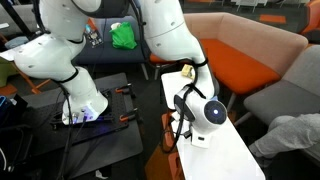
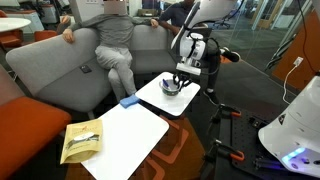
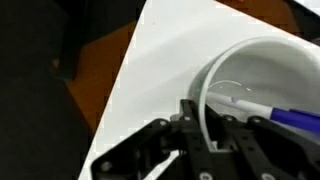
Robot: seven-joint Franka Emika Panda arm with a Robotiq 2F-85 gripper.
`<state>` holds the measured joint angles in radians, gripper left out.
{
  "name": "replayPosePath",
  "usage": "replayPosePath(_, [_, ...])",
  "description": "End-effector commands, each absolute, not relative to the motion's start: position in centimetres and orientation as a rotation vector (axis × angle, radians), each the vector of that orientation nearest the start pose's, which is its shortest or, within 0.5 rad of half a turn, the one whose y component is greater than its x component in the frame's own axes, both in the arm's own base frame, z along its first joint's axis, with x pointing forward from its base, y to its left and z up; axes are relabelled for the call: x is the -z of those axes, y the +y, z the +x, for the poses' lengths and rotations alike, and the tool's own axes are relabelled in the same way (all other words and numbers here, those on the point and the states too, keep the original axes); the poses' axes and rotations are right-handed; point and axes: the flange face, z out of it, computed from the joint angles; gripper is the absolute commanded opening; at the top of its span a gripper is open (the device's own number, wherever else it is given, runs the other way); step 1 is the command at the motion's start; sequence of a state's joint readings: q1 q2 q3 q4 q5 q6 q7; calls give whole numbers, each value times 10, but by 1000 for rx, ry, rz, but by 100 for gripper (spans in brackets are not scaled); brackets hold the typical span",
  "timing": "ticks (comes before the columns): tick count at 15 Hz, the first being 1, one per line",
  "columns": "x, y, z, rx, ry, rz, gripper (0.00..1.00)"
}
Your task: Move the mug from the left table to the right table
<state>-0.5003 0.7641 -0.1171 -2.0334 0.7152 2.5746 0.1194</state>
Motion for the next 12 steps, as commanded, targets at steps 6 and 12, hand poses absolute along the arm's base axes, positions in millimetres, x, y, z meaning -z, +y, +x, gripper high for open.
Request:
replayPosePath(6, [-41, -321, 435, -158, 1791, -2219, 3])
replayPosePath(12, [-39, -323, 437, -158, 1795, -2211, 3])
